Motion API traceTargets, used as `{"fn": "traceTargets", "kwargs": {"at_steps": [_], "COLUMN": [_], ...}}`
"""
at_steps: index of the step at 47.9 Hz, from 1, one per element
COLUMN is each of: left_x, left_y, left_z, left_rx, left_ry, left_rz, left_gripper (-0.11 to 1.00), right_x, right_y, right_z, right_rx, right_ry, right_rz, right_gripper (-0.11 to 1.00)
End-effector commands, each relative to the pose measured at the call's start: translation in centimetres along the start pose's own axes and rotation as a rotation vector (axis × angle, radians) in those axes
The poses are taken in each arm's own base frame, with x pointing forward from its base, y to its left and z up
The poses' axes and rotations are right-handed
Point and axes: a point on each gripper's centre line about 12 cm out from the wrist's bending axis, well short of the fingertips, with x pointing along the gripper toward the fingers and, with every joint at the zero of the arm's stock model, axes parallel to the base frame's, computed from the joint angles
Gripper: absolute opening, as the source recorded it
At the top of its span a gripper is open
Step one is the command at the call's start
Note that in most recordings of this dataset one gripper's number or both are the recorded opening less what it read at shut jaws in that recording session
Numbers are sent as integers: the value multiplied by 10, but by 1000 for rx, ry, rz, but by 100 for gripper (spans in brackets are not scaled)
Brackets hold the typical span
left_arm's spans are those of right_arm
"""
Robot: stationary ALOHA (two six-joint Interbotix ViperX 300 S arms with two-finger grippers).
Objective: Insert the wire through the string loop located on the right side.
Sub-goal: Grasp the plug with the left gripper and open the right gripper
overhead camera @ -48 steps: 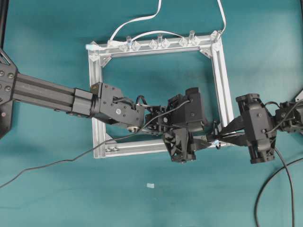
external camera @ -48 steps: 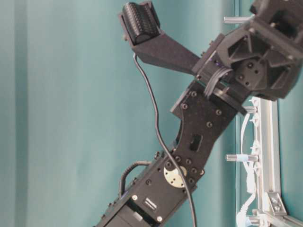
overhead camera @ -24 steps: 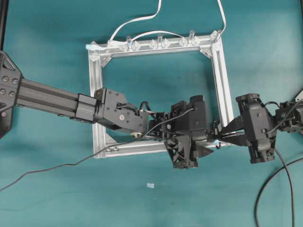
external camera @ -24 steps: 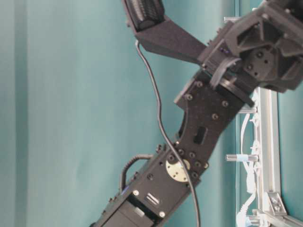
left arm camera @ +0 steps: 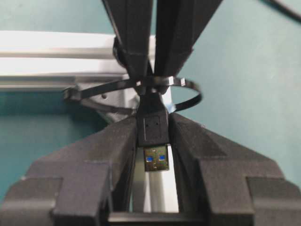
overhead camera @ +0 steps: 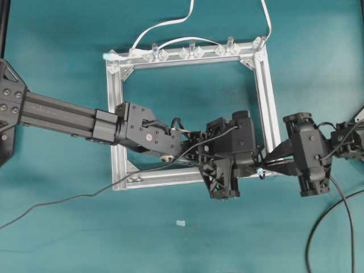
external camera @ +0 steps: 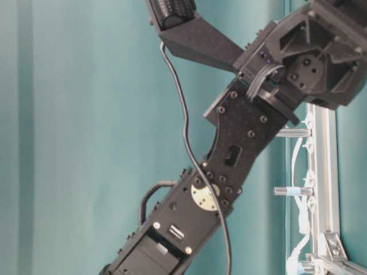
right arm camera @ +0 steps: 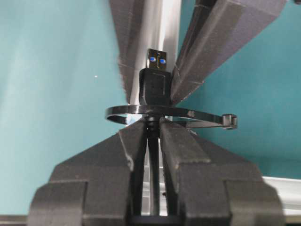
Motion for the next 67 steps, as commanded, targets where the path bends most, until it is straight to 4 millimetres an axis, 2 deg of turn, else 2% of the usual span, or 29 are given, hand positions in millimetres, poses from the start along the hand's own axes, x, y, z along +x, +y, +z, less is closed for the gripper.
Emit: {"fn": "traceTargets", "kwargs": {"at_steps": [1,29,41,52,54,65,67], "left_x": [-8,-11,-12,-13,-12,-15,-16], "left_y": [-6,-6,-8,-9,-9,-9,-9], "left_z": [15,18,19,18,17,17,17], "left_rx": [-13,-29,-26,-27,-27,-27,-27], "left_ry": [-17,-20,-19,-13,-10,4,7], "left_rz": [-9,-10,-13,-13,-12,-10,-10], "left_gripper": [22,22,22,22,22,22,22], "right_x": [0,-1,-7,-10,-12,-21,-23], "right_y": [1,-1,0,-1,-1,-3,-3], "right_z": [5,-3,2,-4,-6,-12,-12], "right_rx": [-4,-6,-2,1,4,8,8], "right_ry": [-20,-4,-29,-16,-16,-21,-27], "right_rz": [1,-2,5,6,6,11,12], "right_gripper": [12,12,12,12,16,81,84]}}
